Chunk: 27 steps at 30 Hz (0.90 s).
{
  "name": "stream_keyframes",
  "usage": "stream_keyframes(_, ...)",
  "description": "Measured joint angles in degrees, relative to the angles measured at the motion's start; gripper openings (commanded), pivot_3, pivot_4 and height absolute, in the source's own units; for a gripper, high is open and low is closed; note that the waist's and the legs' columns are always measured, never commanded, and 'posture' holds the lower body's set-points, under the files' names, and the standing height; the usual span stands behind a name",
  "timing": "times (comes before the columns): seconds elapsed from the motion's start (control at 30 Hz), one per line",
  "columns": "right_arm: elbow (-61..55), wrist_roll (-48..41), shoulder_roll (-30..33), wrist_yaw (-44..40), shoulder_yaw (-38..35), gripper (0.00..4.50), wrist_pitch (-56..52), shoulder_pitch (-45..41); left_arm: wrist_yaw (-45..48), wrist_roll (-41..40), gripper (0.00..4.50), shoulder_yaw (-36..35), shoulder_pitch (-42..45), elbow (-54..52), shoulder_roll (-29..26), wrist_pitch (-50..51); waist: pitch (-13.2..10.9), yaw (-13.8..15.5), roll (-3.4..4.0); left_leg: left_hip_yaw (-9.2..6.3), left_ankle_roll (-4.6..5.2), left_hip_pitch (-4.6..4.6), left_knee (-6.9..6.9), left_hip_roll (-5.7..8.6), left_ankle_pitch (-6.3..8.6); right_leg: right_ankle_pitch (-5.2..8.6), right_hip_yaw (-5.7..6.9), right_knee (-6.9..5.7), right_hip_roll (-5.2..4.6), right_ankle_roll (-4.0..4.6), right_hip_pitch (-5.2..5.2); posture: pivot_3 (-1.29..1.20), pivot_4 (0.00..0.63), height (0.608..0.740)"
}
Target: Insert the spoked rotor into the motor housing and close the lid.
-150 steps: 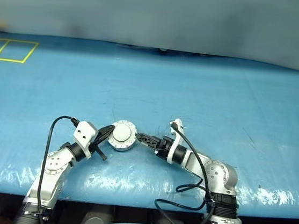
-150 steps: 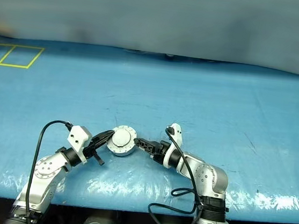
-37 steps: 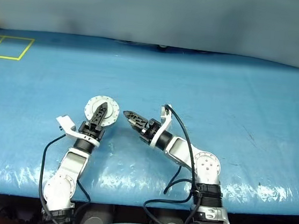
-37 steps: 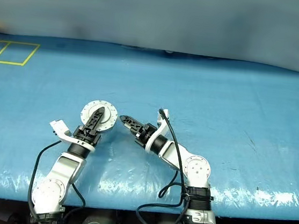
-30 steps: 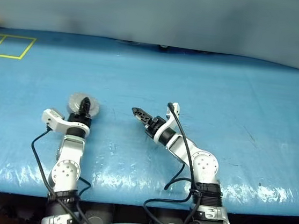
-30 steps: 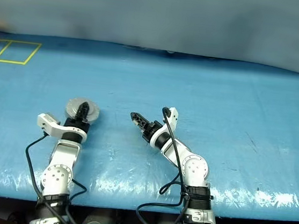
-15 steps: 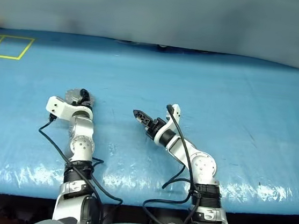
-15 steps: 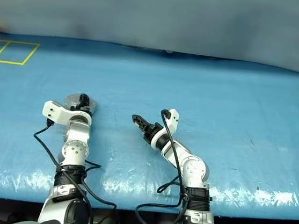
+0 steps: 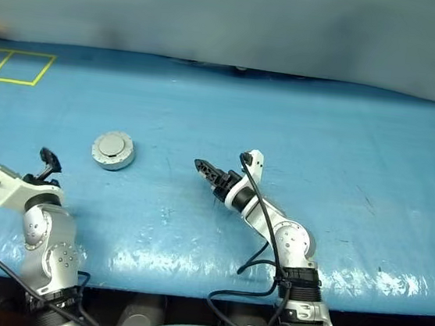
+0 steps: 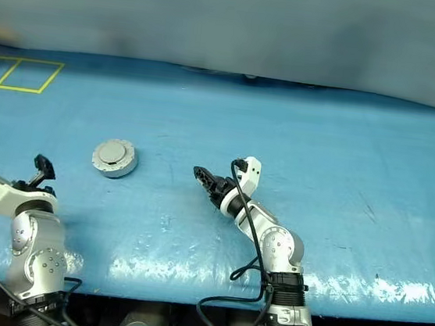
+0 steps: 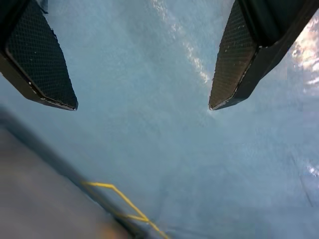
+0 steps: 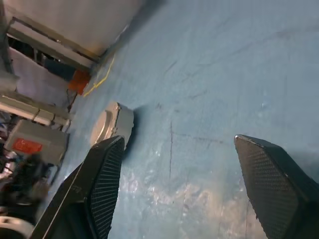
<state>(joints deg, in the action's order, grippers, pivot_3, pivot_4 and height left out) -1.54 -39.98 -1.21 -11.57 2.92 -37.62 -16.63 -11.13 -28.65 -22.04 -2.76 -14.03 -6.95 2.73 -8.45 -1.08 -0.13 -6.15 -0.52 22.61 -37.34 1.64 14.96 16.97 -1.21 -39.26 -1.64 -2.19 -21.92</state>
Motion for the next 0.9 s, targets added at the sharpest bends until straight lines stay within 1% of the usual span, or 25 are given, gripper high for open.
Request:
stream_keyframes(0.07,-0.6,6.4,3.1,-3.2,3.0,3.70,6.9,0.3,9.1,2.6,4.47,5.6,-1.4,-2.2,-3.8,-2.2,0.0,0.1,0.03,0.04,0.00,-0.06,0.01,0.00,-0.01,-0.02,-0.02,0.02,0.00,-0.03,0.03,0.00,0.150,0.740)
stream_keyframes(0.17,-0.6,13.2,9.8,-8.6,5.0,3.70,13.4,0.7,25.1,6.1,4.47,17.0,-4.2,-5.0,-12.3,-3.4,0.0,-0.3,0.09,0.12,0.00,-0.13,0.08,-0.02,-0.02,-0.02,-0.11,0.04,0.01,-0.02,0.04,0.00,0.150,0.740)
stream_keyframes(0.23,-0.4,15.9,14.0,-12.2,5.3,3.70,15.8,1.2,31.5,7.9,4.47,22.2,-5.1,-5.0,-15.1,-3.2,-0.1,-0.6,0.15,0.15,0.00,-0.14,0.16,-0.10,-0.02,-0.04,-0.13,0.09,0.05,0.02,0.02,0.00,0.150,0.740)
stream_keyframes(0.3,1.4,20.9,20.2,-16.0,6.4,3.70,20.0,1.3,35.7,11.9,4.47,26.2,-3.8,-2.1,-17.0,-4.2,-0.1,-0.7,0.21,0.13,0.02,-0.15,0.21,-0.14,-0.01,-0.06,-0.07,0.11,0.09,0.05,0.01,0.00,0.150,0.740)
stream_keyframes(0.4,4.5,24.8,24.2,-18.9,5.9,3.70,24.1,1.5,37.5,17.9,4.47,27.7,-1.5,4.2,-18.2,-7.7,-0.1,-1.1,0.22,0.13,0.12,-0.17,0.26,-0.24,0.04,-0.10,-0.08,0.10,0.08,0.14,-0.01,0.00,0.150,0.740)
stream_keyframes(0.5,6.6,25.3,24.8,-22.3,5.1,3.70,27.2,1.8,38.9,21.6,4.47,29.3,1.5,10.6,-17.7,-12.2,-0.1,-1.0,0.22,0.12,0.14,-0.17,0.24,-0.24,0.05,-0.11,-0.06,0.08,0.03,0.16,0.00,0.00,0.150,0.740)
stream_keyframes(0.63,7.2,25.8,25.8,-25.0,4.9,4.48,27.7,1.8,42.6,21.9,4.50,30.1,2.1,14.1,-17.2,-15.0,-0.1,-1.0,0.22,0.15,0.18,-0.13,0.16,-0.19,0.06,-0.12,-0.09,0.13,-0.14,0.13,0.01,0.00,0.150,0.740)
stream_keyframes(0.77,7.2,27.5,25.5,-24.1,4.8,4.48,28.4,1.8,45.2,21.4,4.50,30.6,2.1,14.9,-16.7,-15.6,-0.1,-0.8,0.22,0.08,0.18,-0.11,0.16,-0.20,0.07,-0.12,-0.09,0.12,-0.21,0.13,0.01,0.00,0.150,0.740)
stream_keyframes(0.9,7.4,28.0,23.6,-22.8,3.7,4.48,28.5,1.8,46.3,20.6,4.50,30.5,1.9,14.9,-15.8,-15.6,-0.1,-0.6,0.22,0.06,0.18,-0.13,0.15,-0.21,0.06,-0.13,-0.12,0.08,-0.20,0.13,0.02,0.00,0.150,0.740)
